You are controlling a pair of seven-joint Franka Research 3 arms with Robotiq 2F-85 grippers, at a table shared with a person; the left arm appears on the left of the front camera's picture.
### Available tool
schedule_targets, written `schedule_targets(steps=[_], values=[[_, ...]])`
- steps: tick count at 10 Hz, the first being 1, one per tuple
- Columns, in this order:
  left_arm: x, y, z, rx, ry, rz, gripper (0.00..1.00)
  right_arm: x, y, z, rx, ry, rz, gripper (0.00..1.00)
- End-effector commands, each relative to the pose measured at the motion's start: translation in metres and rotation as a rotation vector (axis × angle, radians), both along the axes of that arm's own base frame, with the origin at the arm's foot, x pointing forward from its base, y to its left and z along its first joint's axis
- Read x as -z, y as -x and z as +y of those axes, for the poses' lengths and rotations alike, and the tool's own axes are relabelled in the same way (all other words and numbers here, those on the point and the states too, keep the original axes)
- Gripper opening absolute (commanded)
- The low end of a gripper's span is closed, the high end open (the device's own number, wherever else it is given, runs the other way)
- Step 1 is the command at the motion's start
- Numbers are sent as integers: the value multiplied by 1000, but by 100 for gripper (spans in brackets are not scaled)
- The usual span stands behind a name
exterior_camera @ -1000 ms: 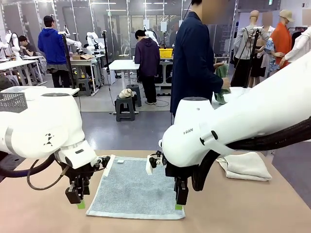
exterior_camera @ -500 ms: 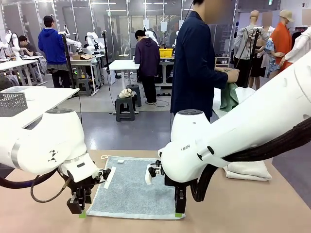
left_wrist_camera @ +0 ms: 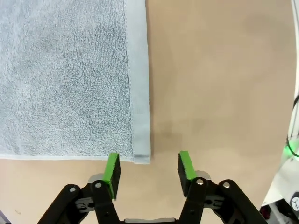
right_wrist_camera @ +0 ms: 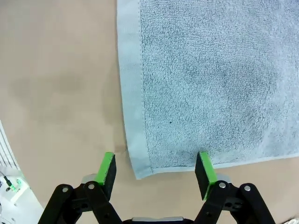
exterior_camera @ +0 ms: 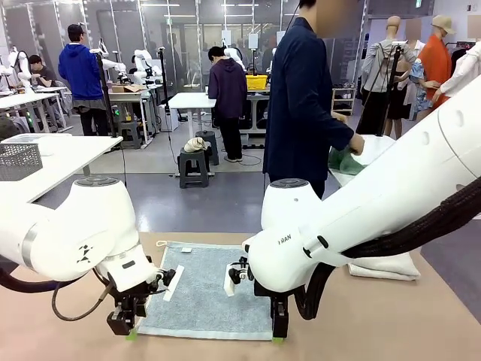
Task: Fold the towels and place them in the basket.
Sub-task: When a person lays out a Towel with hook on the table, fold it in half twice.
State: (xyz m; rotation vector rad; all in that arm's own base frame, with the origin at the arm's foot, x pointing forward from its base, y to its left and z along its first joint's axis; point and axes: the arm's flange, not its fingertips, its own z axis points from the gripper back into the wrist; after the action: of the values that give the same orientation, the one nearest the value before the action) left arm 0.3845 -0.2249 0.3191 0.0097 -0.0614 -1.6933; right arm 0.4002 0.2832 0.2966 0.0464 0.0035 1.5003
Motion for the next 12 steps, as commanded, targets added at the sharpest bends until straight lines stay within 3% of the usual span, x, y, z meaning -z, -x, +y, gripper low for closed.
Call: schedule_targets(steps=[1, 3, 4, 5, 10, 11, 12], values=[[5, 0, -7, 15, -6, -49, 79, 0, 2, 0, -20, 3, -30, 85], [4, -1, -10, -4, -9, -53, 99, -2, 3, 1, -24, 3, -22, 85], [3, -3, -9, -34, -19, -63, 100, -2, 0, -1, 1, 14, -19, 85], [-1, 0, -5, 10, 6, -19, 100, -2, 2, 3, -9, -1, -4, 85], [5, -1, -5, -14, 11, -27, 100, 0, 4, 4, -15, 19, -23, 85], [8, 0, -5, -17, 16, -21, 100, 1, 7, 5, -7, 19, -19, 100], [10, 0, -4, -19, 16, -16, 100, 1, 10, 7, -4, 35, -26, 100]])
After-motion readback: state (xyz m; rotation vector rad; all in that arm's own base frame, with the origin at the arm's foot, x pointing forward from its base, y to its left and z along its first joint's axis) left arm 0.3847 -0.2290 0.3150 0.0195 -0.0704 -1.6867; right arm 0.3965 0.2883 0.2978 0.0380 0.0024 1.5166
